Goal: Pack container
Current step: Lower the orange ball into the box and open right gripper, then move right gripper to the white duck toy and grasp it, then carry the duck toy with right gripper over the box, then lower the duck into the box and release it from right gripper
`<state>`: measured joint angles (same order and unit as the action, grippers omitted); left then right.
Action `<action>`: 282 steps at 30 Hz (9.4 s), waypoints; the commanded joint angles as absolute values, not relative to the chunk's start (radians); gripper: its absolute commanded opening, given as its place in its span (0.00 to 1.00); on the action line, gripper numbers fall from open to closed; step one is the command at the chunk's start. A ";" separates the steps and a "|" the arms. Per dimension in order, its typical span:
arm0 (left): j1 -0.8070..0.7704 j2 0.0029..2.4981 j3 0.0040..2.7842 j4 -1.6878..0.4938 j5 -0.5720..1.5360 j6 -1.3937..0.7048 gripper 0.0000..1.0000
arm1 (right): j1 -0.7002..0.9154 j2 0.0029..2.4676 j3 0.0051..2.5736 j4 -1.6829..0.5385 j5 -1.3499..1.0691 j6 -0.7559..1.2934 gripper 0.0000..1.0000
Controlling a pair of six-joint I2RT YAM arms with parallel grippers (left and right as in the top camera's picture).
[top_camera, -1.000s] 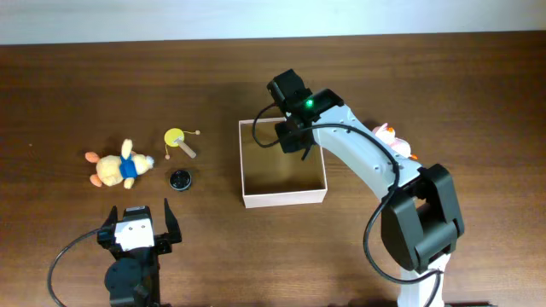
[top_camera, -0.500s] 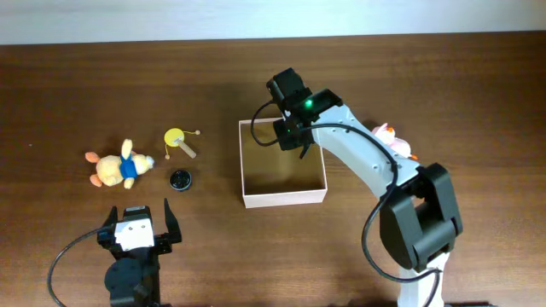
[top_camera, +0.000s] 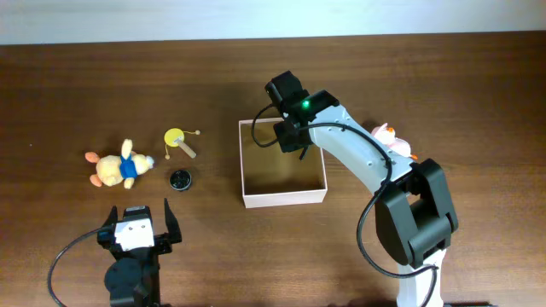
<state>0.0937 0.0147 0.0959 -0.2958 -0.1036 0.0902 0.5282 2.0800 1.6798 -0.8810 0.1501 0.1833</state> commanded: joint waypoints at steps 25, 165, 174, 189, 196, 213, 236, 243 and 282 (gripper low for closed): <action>0.094 0.007 0.092 -0.297 -0.093 0.107 0.99 | 0.536 2.085 1.608 -0.832 0.195 0.172 0.54; 0.094 0.007 0.092 -0.297 -0.093 0.107 0.99 | 0.362 2.067 2.271 -1.527 0.063 0.027 0.04; 0.094 0.007 0.092 -0.297 -0.093 0.107 0.99 | 0.547 2.067 2.256 -1.581 0.062 -0.109 0.04; 0.094 0.007 0.092 -0.297 -0.093 0.107 0.99 | 0.624 2.067 1.859 -1.421 0.006 -0.142 0.04; 0.094 0.007 0.092 -0.297 -0.093 0.107 0.99 | 0.658 2.067 1.732 -1.306 -0.043 -0.141 0.04; 0.094 0.007 0.092 -0.297 -0.093 0.107 0.99 | 0.661 2.067 1.572 -1.174 -0.045 -0.124 0.24; 0.094 0.007 0.092 -0.297 -0.093 0.107 0.99 | 0.627 2.067 2.037 -1.379 0.030 -0.142 0.38; 0.094 0.007 0.092 -0.297 -0.093 0.107 0.99 | 0.621 2.067 2.061 -1.456 0.030 -0.142 0.32; 0.094 0.007 0.092 -0.297 -0.093 0.107 0.99 | 0.656 2.067 1.638 -1.263 -0.050 -0.142 0.26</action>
